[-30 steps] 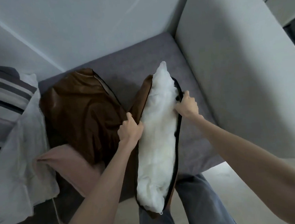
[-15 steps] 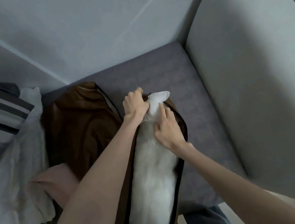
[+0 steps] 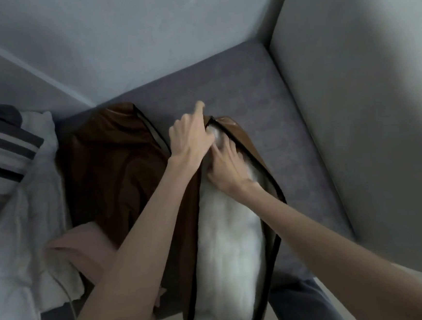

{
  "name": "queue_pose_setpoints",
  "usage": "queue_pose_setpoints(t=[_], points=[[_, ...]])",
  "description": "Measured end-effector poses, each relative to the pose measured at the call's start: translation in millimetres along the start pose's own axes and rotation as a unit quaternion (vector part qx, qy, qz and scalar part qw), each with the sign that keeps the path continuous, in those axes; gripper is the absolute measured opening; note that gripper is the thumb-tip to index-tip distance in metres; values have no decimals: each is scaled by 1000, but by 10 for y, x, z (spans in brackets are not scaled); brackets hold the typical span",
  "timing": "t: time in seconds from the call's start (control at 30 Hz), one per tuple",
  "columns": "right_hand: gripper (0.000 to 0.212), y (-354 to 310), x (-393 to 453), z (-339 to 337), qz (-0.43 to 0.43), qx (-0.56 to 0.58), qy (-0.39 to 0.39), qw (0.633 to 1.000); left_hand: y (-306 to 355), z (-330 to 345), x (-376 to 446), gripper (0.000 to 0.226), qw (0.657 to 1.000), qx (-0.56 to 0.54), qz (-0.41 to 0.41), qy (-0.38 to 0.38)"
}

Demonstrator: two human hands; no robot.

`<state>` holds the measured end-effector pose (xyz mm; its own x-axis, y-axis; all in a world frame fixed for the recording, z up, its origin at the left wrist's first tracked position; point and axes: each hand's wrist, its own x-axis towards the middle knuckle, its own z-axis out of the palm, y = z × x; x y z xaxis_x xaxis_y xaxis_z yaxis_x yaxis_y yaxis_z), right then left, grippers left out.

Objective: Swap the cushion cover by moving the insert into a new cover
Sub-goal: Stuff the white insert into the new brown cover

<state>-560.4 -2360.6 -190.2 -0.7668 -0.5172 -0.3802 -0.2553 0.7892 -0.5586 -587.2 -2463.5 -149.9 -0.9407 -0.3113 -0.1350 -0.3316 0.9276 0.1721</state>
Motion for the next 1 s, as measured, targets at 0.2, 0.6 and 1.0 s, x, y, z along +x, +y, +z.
queue_pose_setpoints(t=[0.2,0.6,1.0], points=[[61,405,-1101,-102,113,-7,207,972,-364,54,-1041,68,995,-59,-54,-58],[46,158,-1318,-133,119,42,137,982,-723,-64,-2077,41,936,-293,-193,-42],[33,-383,-1038,-690,11,-132,227,965,-352,-13,-2067,32,872,-423,-217,-118]])
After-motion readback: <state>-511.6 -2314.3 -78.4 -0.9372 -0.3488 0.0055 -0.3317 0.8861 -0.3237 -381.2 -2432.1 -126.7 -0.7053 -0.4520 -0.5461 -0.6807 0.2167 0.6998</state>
